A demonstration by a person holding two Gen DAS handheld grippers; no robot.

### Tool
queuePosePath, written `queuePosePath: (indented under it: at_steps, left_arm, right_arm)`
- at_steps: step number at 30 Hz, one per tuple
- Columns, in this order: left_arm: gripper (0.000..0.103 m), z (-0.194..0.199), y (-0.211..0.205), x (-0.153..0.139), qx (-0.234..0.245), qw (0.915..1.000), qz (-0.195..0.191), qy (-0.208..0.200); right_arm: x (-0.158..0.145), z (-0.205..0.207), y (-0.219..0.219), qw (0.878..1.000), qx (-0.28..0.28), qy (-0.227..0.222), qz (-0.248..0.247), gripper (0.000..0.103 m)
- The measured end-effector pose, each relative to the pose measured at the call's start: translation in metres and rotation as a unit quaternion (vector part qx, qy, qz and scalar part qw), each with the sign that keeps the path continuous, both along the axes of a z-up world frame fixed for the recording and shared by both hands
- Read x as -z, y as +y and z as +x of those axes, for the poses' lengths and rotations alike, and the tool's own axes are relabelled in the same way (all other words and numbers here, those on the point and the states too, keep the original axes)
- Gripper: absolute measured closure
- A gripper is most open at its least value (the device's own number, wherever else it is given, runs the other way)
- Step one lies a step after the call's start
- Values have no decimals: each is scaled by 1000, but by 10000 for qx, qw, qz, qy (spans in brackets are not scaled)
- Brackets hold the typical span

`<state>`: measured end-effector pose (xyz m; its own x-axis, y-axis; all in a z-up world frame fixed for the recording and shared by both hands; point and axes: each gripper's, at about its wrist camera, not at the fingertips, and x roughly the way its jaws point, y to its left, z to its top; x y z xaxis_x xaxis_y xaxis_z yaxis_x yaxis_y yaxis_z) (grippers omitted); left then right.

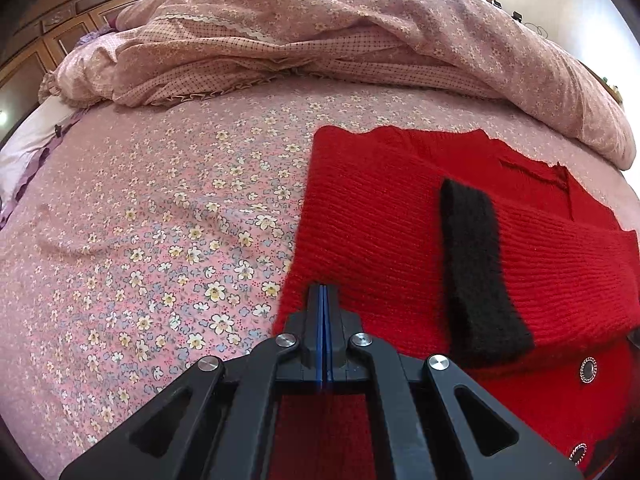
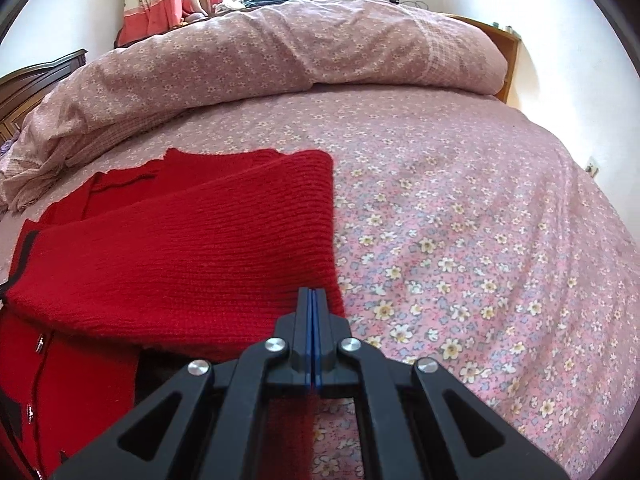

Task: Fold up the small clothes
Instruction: 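Open the left gripper off the cuff while the right gripper keeps holding the edge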

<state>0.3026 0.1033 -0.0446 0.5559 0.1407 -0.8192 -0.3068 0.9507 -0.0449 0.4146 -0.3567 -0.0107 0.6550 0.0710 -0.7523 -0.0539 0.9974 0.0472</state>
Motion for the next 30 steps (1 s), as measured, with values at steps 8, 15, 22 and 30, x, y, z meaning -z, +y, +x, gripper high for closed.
queuePosePath:
  at_steps: [8,15,22,30]
  left_arm:
    - [103,-3,-4,-7,62,9998,-149,-74]
    - [103,2,-35,-4,796,9968,43,-18]
    - [103,-4,-7,7,239,9993,155,-230]
    - [103,-5,-17,2,310,9988,234,-308]
  right_arm:
    - [2,-1,-22,9987,277,62,432,103]
    - [-19,-10,-8,9974,193,-260,650,101]
    - [-18,-28,35,9967,-670,-457,-8,95]
    - [-6,-28,37,9973,-637,-350,61,94]
